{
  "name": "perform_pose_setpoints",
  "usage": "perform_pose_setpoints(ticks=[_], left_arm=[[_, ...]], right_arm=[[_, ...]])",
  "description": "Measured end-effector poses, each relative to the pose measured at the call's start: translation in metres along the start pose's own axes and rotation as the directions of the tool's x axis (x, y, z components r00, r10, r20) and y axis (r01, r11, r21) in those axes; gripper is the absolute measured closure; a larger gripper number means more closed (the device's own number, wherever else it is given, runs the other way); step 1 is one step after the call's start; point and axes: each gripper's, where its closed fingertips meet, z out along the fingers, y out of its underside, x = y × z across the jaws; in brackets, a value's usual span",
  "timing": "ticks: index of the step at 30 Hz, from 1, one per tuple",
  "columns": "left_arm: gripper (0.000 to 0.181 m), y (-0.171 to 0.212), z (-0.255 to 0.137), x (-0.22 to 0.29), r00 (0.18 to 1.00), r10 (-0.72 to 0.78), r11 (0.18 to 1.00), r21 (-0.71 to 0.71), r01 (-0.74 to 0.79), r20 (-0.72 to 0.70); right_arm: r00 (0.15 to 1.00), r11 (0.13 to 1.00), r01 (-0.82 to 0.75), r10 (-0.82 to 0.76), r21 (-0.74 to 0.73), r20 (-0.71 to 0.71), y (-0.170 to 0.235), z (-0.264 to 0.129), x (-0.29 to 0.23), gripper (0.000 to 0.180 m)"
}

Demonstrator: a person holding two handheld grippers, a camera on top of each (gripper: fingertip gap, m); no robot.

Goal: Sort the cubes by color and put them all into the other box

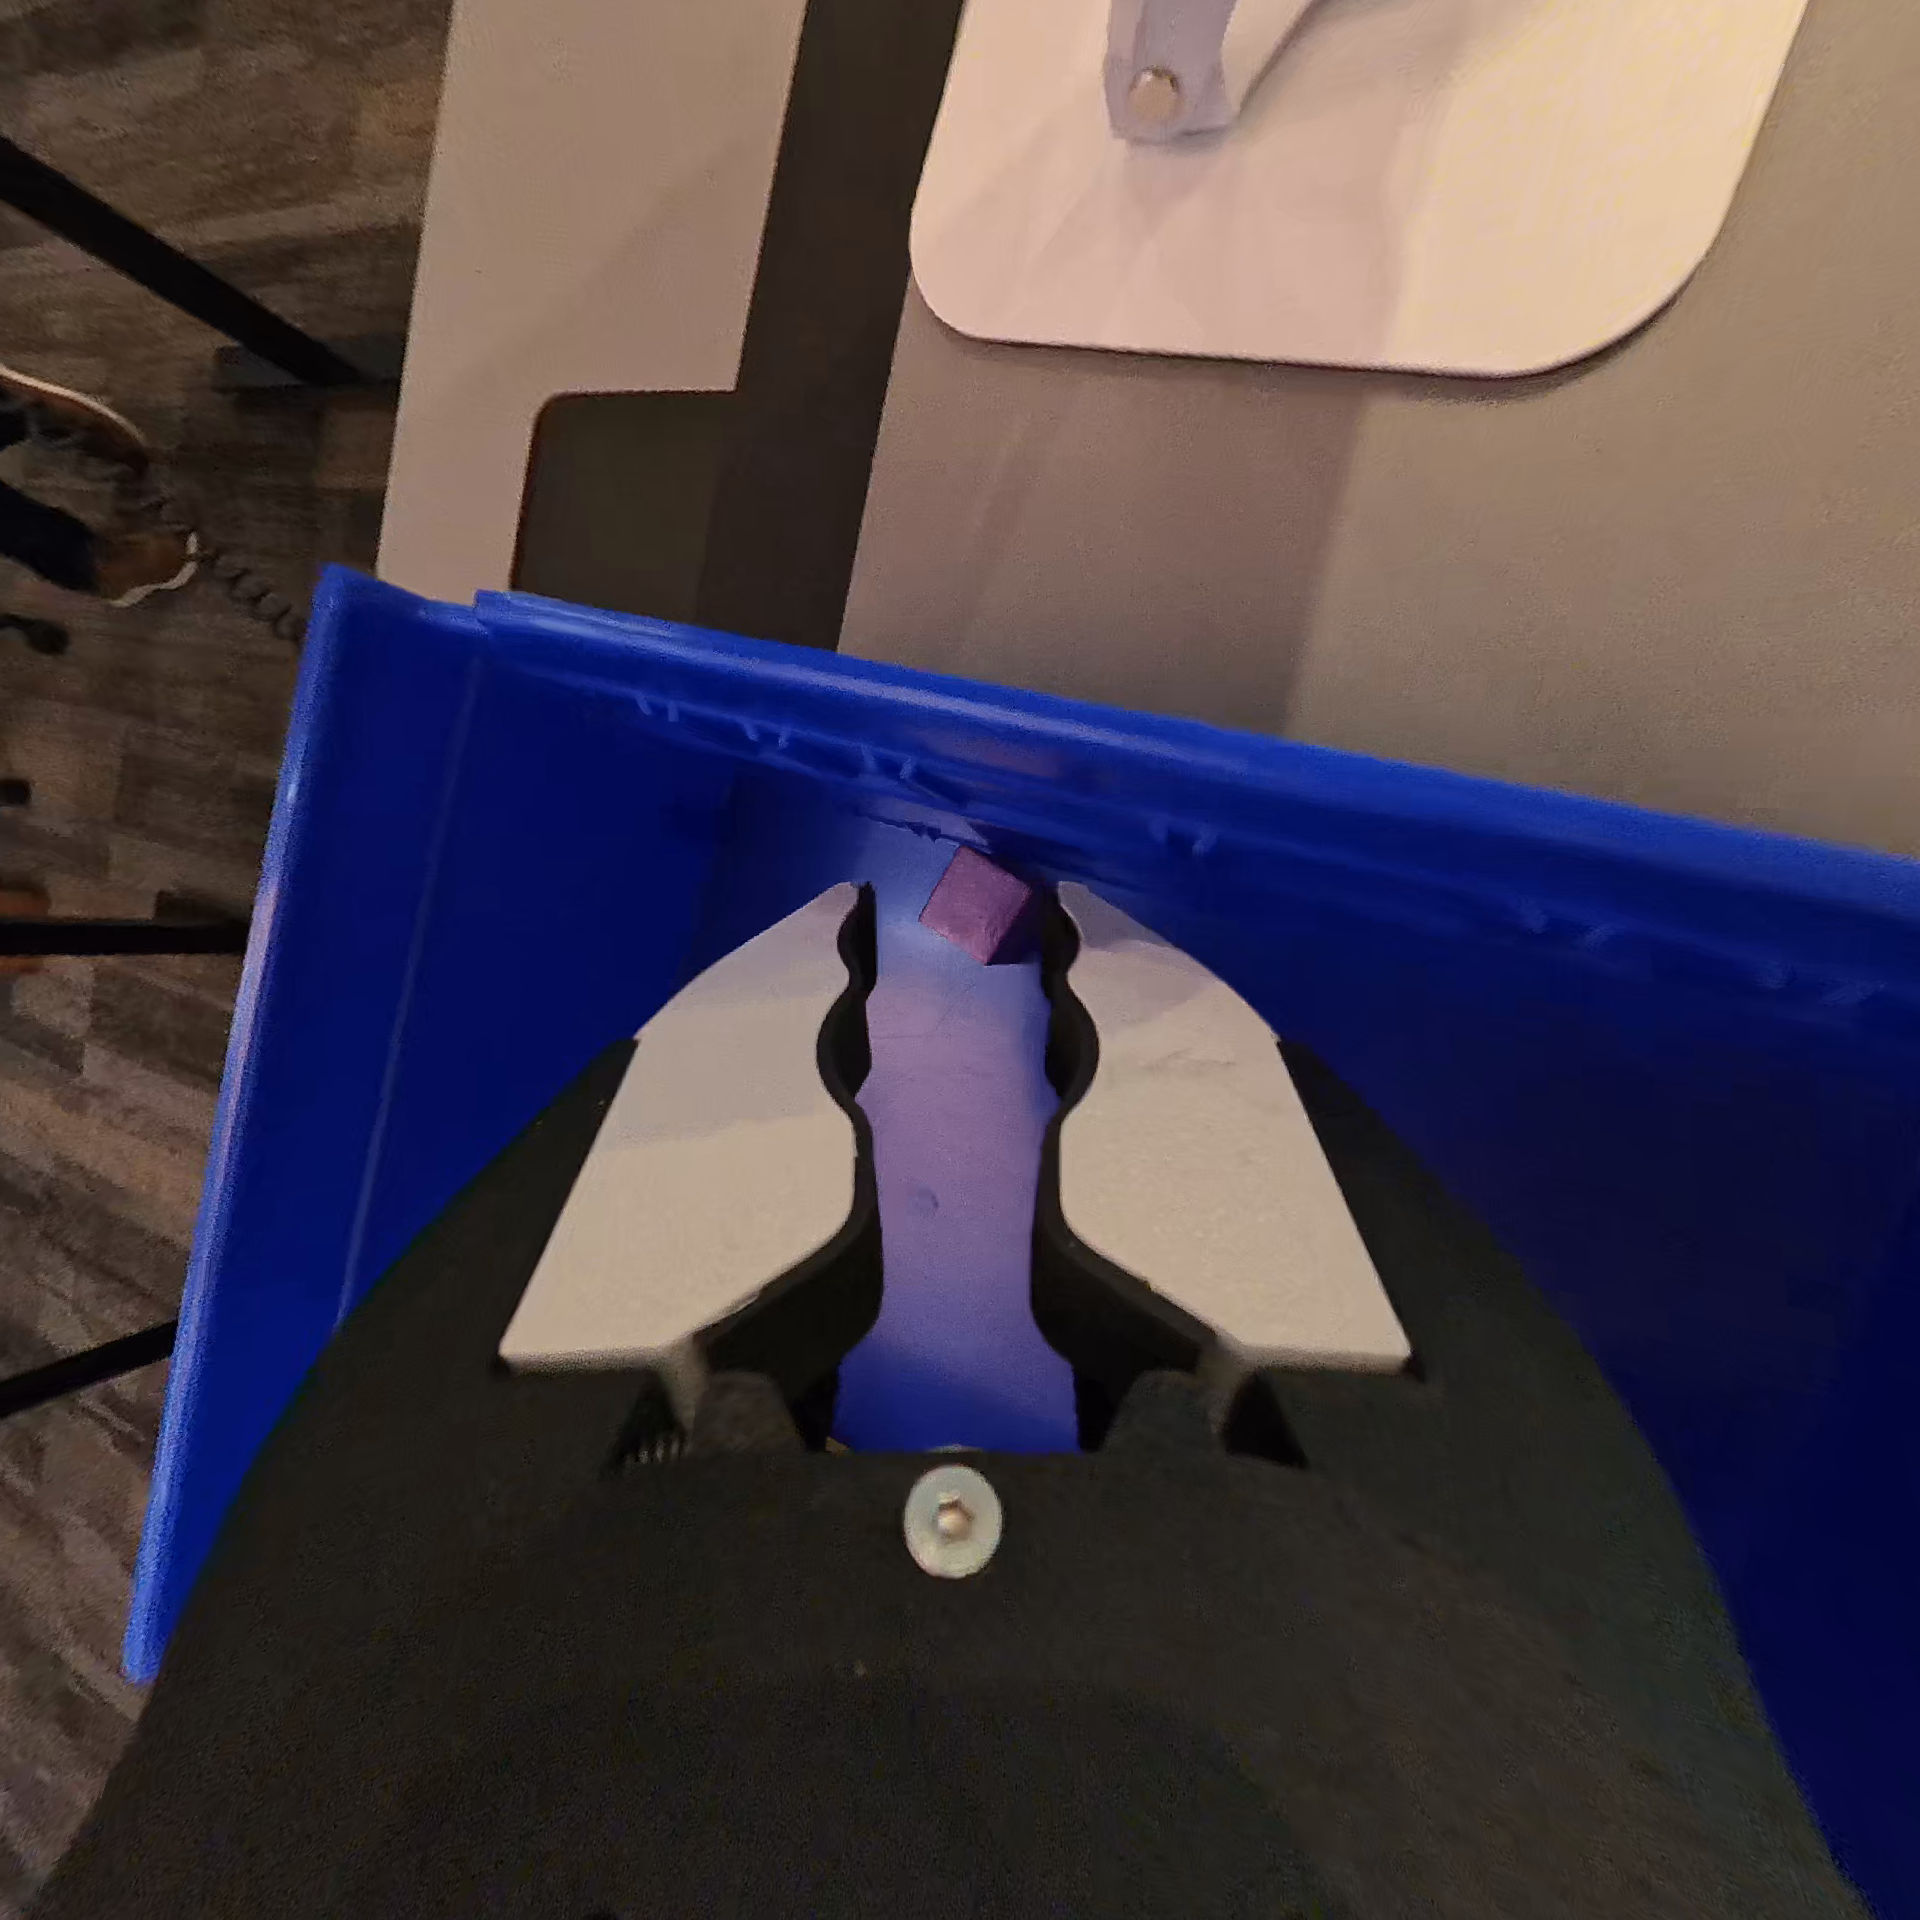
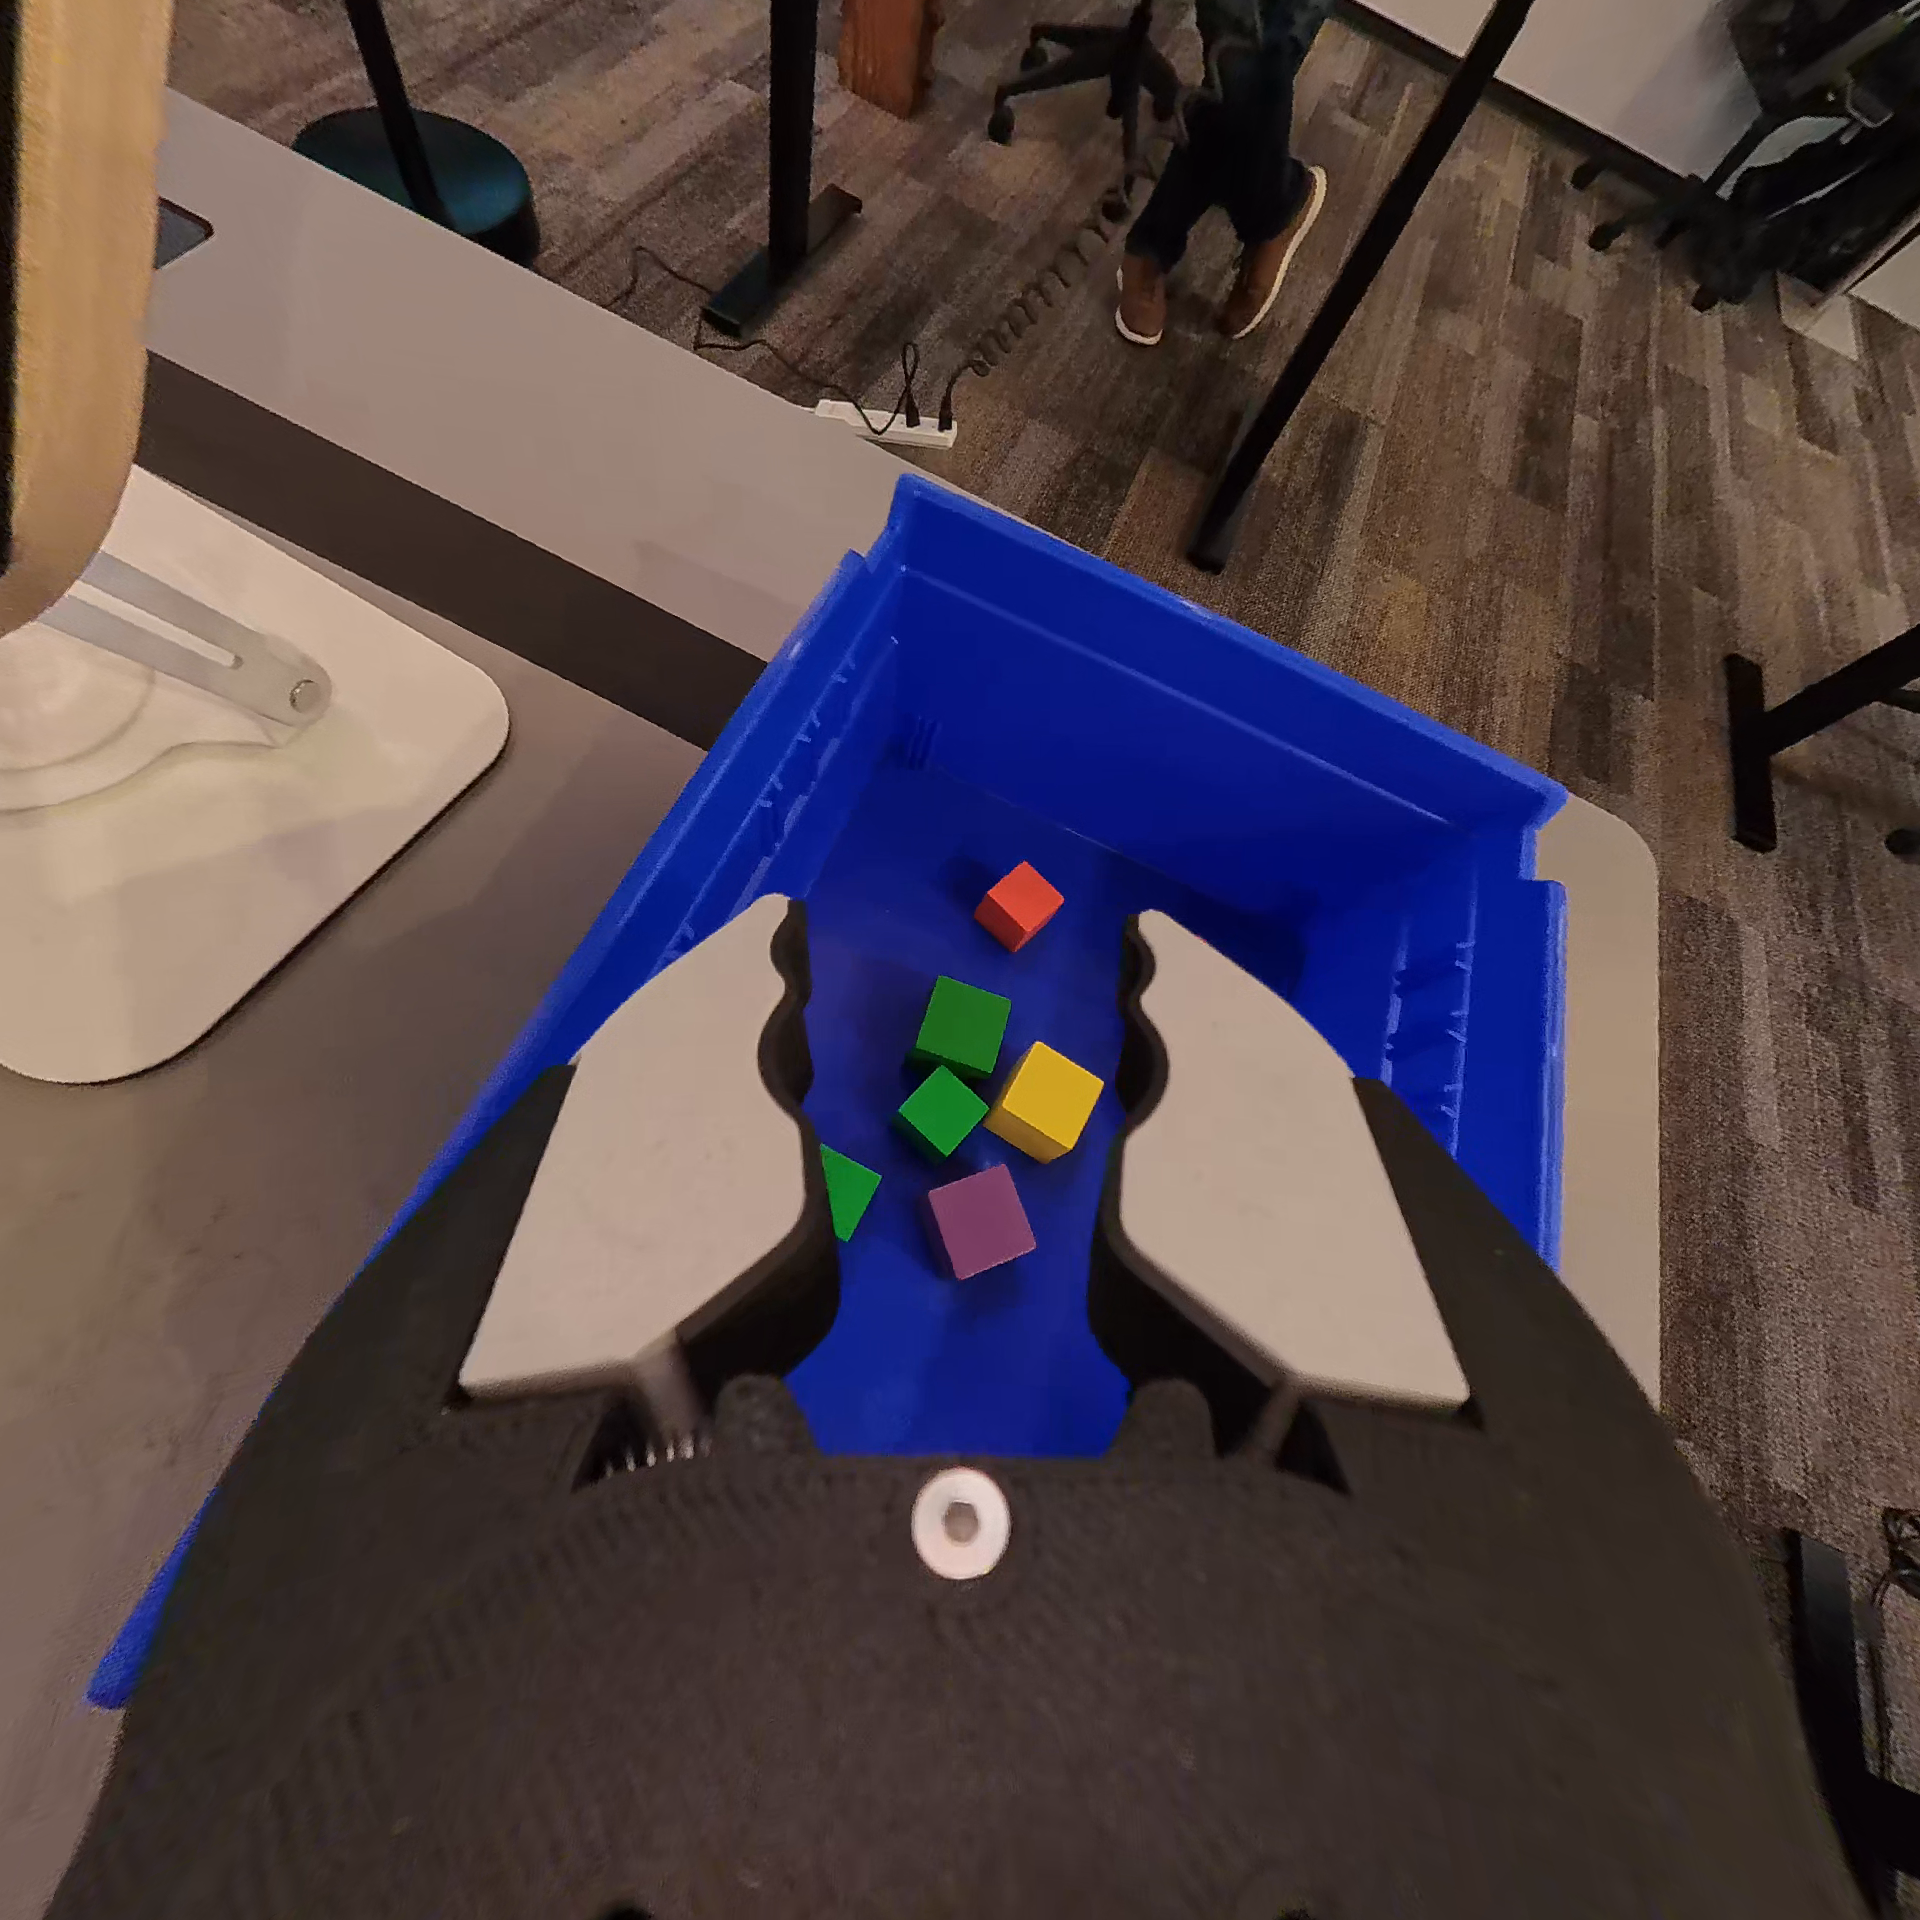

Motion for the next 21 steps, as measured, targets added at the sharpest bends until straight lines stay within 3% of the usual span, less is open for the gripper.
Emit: perform_pose_setpoints(ticks=[12, 15, 21], left_arm=[[0.145, 0.030, 0.041, 0.003, 0.971, 0.088, 0.977, -0.170, -0.127, -0.221], [0.156, 0.025, 0.044, 0.007, 0.963, 0.072, 0.984, -0.139, -0.111, -0.258], [0.158, 0.025, 0.039, 0.007, 0.967, 0.043, 0.991, -0.108, -0.072, -0.250]], right_arm=[[1.000, 1.000, 0.026, -0.025, -0.017, 0.019, 0.003, 0.005, -0.005, 0.124], [1.000, 1.000, 0.024, -0.024, -0.013, 0.018, 0.003, 0.005, -0.003, 0.124], [0.999, 1.000, 0.031, -0.031, 0.003, 0.019, -0.002, 0.001, -0.004, 0.125]])
